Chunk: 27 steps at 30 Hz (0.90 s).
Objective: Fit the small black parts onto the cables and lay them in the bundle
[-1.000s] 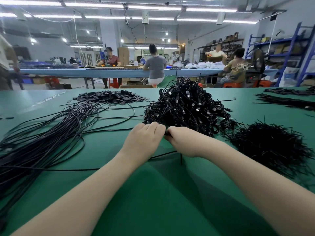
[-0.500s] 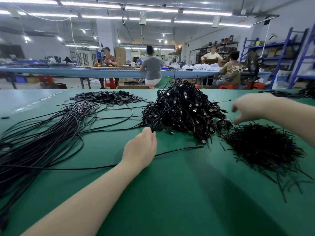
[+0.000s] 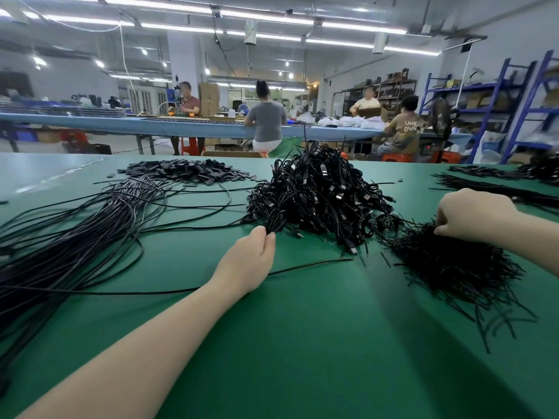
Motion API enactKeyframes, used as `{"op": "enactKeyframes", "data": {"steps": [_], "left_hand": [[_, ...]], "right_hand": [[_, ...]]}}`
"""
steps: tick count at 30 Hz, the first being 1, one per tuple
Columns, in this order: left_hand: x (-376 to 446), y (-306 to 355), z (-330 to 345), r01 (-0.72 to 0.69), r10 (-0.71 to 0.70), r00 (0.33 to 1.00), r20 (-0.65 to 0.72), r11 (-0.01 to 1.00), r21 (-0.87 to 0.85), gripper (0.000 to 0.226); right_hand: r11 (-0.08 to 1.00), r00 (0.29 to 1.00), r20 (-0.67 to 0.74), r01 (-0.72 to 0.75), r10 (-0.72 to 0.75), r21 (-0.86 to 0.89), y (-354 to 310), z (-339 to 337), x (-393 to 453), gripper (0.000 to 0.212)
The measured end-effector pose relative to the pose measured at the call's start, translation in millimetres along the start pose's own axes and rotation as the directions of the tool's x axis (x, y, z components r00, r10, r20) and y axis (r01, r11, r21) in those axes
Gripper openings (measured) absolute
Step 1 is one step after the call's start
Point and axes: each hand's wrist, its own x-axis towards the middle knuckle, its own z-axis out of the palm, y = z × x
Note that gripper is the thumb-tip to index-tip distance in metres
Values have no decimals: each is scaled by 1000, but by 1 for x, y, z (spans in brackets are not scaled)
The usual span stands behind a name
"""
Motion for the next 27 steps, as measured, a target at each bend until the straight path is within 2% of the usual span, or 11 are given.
{"op": "enactKeyframes", "data": {"steps": [4,7,9,10,12,14,15,18,24,27], "left_hand": [[-2,2,1,-11,11,1000,9,999,42,37],[0,2,1,-1,1,1000,-3,999,36,37],[1,1,2,11,-11,1000,-16,1000,18,38],[2,0,2,11,-11,1000,-22,1000,13,38],[2,0,2,4,-3,1000,-28,1000,17,39],[3,-1,2,-6,7,1000,-27,1000,25,39],[3,-2,2,-12,13,1000,-26,999,32,39],[4,-4,2,-46,48,999,-23,997,63,37],[9,-5,9,-8,18,998,-55,986,168,33],[9,-4,11,2,14,998,-66,973,230,33]], "right_hand": [[997,995,-70,-76,78,27,-13,-7,-1,17],[979,978,-194,-114,80,-171,-25,-14,-8,6],[958,943,-333,-97,2,-270,-39,-22,-15,8],[969,921,-383,-35,-64,-246,-49,-27,-19,9],[968,888,-387,238,-248,-76,-75,-34,-28,17],[883,834,-396,457,-384,106,-108,-39,-39,22],[848,796,-440,514,-417,126,-124,-40,-43,22],[814,731,-520,571,-442,111,-162,-36,-45,22],[762,715,-531,621,-455,184,-193,-31,-34,24],[709,723,-512,649,-464,276,-194,-30,-34,24]]}}
